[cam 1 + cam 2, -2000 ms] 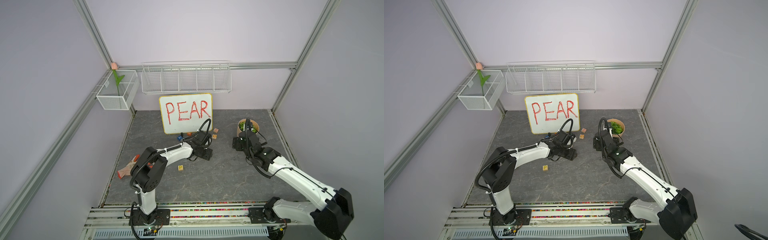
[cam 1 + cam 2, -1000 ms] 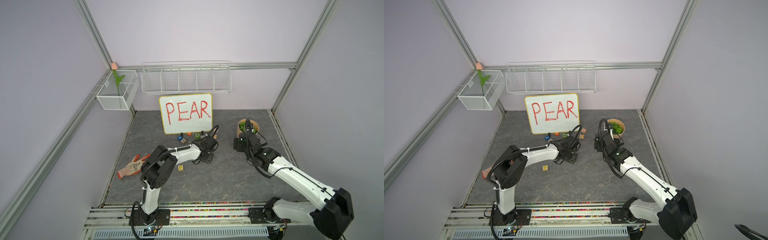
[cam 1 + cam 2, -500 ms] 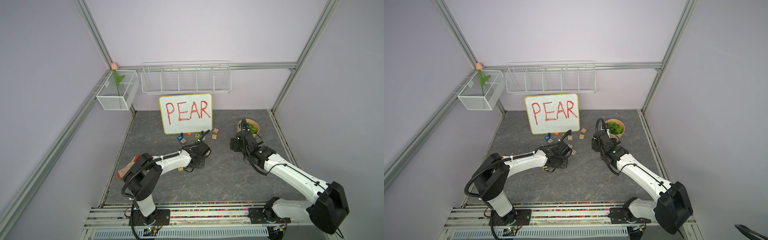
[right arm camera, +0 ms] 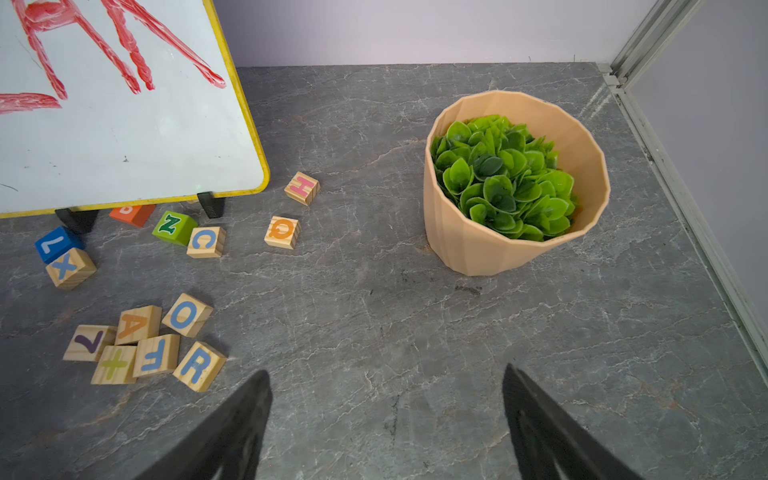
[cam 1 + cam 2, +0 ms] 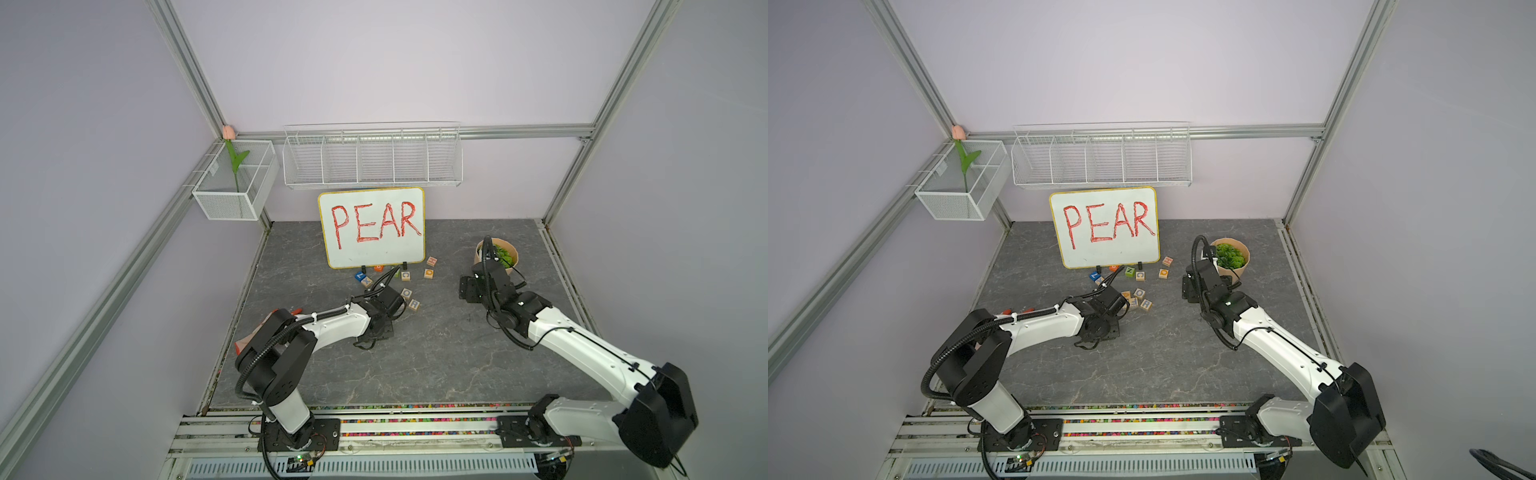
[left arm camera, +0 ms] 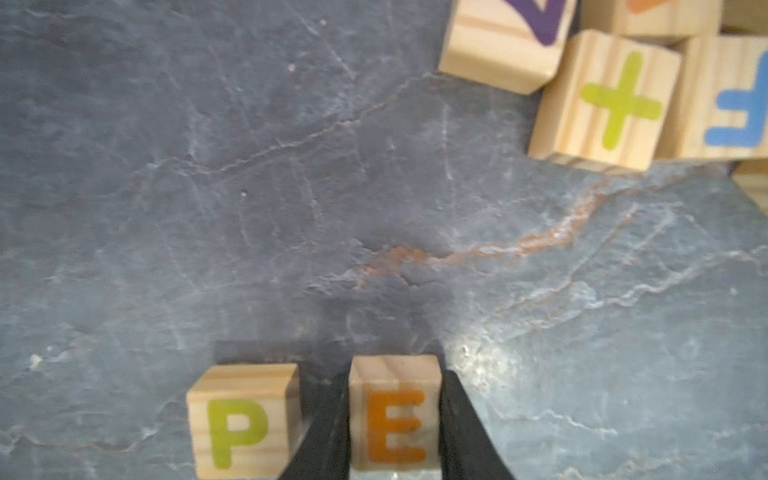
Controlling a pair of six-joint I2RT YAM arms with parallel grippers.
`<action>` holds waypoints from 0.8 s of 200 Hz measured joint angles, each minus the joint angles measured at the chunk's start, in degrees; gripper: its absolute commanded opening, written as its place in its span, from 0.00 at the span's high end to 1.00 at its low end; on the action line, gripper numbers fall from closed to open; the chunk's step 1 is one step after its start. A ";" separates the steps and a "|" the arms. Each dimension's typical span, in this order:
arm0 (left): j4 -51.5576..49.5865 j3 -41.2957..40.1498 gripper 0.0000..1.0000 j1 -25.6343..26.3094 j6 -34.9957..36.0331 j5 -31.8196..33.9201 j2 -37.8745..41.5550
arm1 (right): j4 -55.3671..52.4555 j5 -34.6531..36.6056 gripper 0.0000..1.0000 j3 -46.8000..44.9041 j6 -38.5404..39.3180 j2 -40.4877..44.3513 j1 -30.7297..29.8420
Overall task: Spell the uppercase word “pear” with letter blocks
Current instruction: Place the letter block at the center of the board.
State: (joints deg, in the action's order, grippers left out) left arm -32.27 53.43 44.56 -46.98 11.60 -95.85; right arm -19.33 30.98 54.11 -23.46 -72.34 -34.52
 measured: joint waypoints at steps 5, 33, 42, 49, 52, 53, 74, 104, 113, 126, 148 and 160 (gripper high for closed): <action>0.04 -0.04 0.71 0.00 -0.17 0.09 0.02 | 0.02 0.00 0.11 0.00 0.00 -0.02 0.00; 0.13 -0.09 0.70 0.02 -0.59 0.42 0.02 | 0.15 0.00 0.11 0.00 0.00 -0.31 0.00; 0.11 -0.09 0.70 0.02 -0.61 0.44 0.07 | 0.22 0.00 0.11 0.00 0.00 -0.52 0.00; 0.11 -0.09 0.70 0.02 -0.68 0.44 0.07 | 0.31 0.00 0.11 0.00 0.00 -0.74 0.00; 0.09 -0.09 0.69 0.02 -0.76 0.46 0.07 | 0.31 0.00 0.11 0.00 0.00 -0.83 0.00; 0.09 -0.09 0.69 0.02 -0.76 0.46 0.07 | 0.31 -0.02 0.11 0.00 0.00 -0.85 0.00; 0.04 -0.22 0.69 0.02 -0.81 0.61 0.20 | 0.33 -0.22 0.11 0.02 -0.02 -1.31 0.00; -1.03 -0.61 0.68 0.02 -0.79 0.96 0.72 | 0.35 -0.39 0.11 0.15 -0.02 -1.84 0.00; -1.49 -0.63 0.65 0.00 -0.76 1.16 0.85 | 0.35 -0.42 0.11 0.22 -0.02 -1.90 0.00; -1.95 -0.63 0.61 0.02 -0.83 1.36 0.94 | 0.44 -0.44 0.11 0.33 -0.02 -1.95 0.00; -2.27 -0.63 0.55 0.00 -0.55 1.57 1.01 | 0.87 -0.59 0.11 0.37 -0.02 -2.40 0.00; -2.32 -0.63 0.53 0.00 -0.59 1.66 1.03 | 0.98 -0.66 0.11 0.39 -0.02 -2.73 0.00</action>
State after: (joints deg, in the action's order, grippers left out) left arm -34.59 52.80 44.56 -47.57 13.26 -94.83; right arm -18.35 30.33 54.50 -23.49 -75.07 -34.52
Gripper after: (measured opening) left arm 0.456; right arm 0.891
